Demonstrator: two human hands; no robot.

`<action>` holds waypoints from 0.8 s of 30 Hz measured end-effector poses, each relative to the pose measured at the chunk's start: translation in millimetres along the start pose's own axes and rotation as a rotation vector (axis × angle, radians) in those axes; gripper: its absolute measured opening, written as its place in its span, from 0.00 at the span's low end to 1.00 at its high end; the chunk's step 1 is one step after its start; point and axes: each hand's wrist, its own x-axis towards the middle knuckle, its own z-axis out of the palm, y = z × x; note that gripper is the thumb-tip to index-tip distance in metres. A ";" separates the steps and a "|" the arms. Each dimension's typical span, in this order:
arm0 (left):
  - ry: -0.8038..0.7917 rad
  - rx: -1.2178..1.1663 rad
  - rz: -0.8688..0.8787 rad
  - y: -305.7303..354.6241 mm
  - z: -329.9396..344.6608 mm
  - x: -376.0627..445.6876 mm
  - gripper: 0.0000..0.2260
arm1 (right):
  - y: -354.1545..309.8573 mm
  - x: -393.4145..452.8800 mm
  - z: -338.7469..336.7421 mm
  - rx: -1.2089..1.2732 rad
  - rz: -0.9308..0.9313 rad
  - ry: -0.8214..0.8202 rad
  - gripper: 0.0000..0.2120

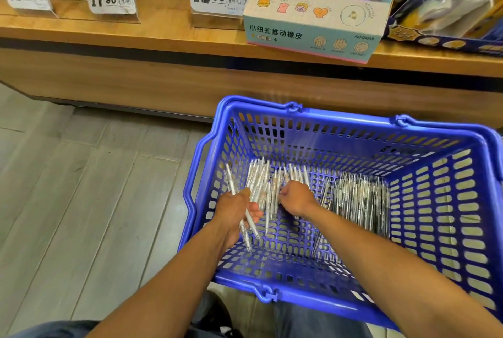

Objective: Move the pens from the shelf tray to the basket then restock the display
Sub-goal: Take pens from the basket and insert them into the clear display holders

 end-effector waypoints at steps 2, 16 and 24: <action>-0.012 0.003 -0.019 -0.5 -1.0 1.1 0.11 | 4.6 2.4 9.7 -0.159 0.064 0.037 0.05; -0.041 0.011 -0.033 -1.5 0.6 1.2 0.10 | 7.0 11.6 26.4 -0.367 0.150 0.101 0.10; -0.003 0.094 0.001 -1.9 0.4 2.4 0.24 | -19.1 -27.2 -12.8 0.486 -0.040 -0.302 0.08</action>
